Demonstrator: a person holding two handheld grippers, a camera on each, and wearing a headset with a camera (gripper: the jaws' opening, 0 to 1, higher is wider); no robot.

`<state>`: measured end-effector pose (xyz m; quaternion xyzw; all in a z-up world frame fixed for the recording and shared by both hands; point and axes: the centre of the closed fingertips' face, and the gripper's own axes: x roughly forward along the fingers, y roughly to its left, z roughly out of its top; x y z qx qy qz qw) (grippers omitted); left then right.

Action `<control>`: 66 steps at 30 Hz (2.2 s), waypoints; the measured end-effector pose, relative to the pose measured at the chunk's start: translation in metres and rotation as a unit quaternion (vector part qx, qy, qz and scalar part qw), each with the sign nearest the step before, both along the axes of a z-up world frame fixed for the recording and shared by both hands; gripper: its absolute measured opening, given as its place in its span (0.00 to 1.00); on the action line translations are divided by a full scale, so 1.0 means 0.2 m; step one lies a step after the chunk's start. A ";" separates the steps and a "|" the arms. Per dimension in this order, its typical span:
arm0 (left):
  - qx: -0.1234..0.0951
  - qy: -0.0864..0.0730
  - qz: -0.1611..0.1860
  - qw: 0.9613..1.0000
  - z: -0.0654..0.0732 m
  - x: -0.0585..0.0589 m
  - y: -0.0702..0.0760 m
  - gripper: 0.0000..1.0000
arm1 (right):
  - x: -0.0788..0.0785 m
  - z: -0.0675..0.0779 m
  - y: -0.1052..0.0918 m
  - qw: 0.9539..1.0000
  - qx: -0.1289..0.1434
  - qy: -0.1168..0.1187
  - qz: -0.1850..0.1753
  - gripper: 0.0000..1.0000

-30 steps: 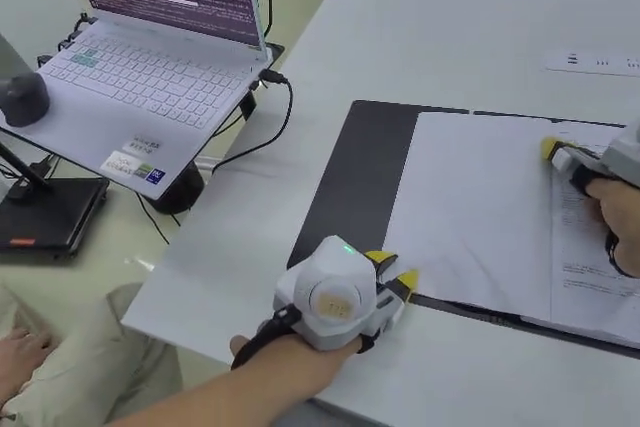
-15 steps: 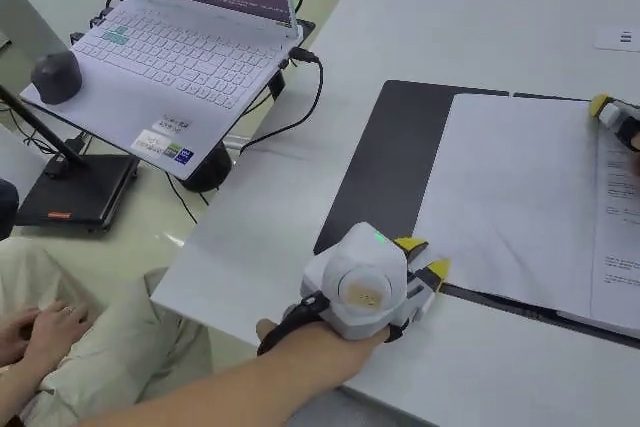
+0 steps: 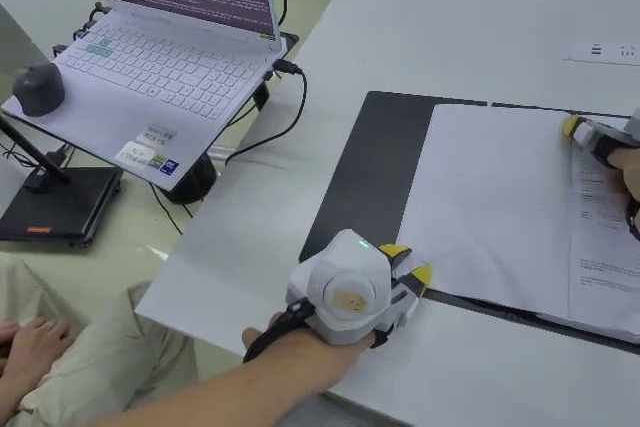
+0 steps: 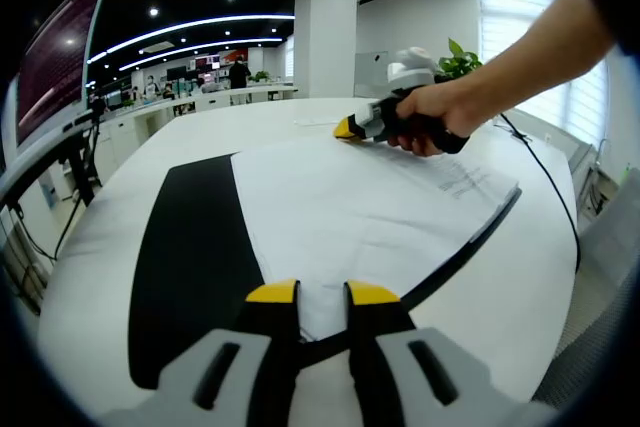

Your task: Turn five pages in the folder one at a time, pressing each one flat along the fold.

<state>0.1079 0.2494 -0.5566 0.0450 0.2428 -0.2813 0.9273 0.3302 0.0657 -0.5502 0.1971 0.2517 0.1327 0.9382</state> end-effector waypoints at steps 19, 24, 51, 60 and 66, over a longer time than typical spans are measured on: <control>0.001 -0.005 -0.005 1.000 0.00 0.00 0.00 0.16 | -0.36 0.09 0.11 1.000 0.011 0.015 0.013 0.00; 0.001 -0.006 -0.005 1.000 0.00 0.00 0.00 0.16 | -0.43 0.11 0.12 1.000 0.014 0.017 0.015 0.00; -0.003 -0.009 -0.006 1.000 0.00 0.00 0.00 0.16 | -0.72 0.08 0.13 0.998 0.043 0.035 0.021 0.00; -0.003 -0.010 -0.006 1.000 0.00 0.00 0.00 0.16 | -0.82 0.06 0.16 0.998 0.048 0.033 0.026 0.00; -0.002 -0.009 -0.007 1.000 0.01 -0.01 0.00 0.16 | -0.87 0.04 0.16 0.997 0.054 0.035 0.032 0.00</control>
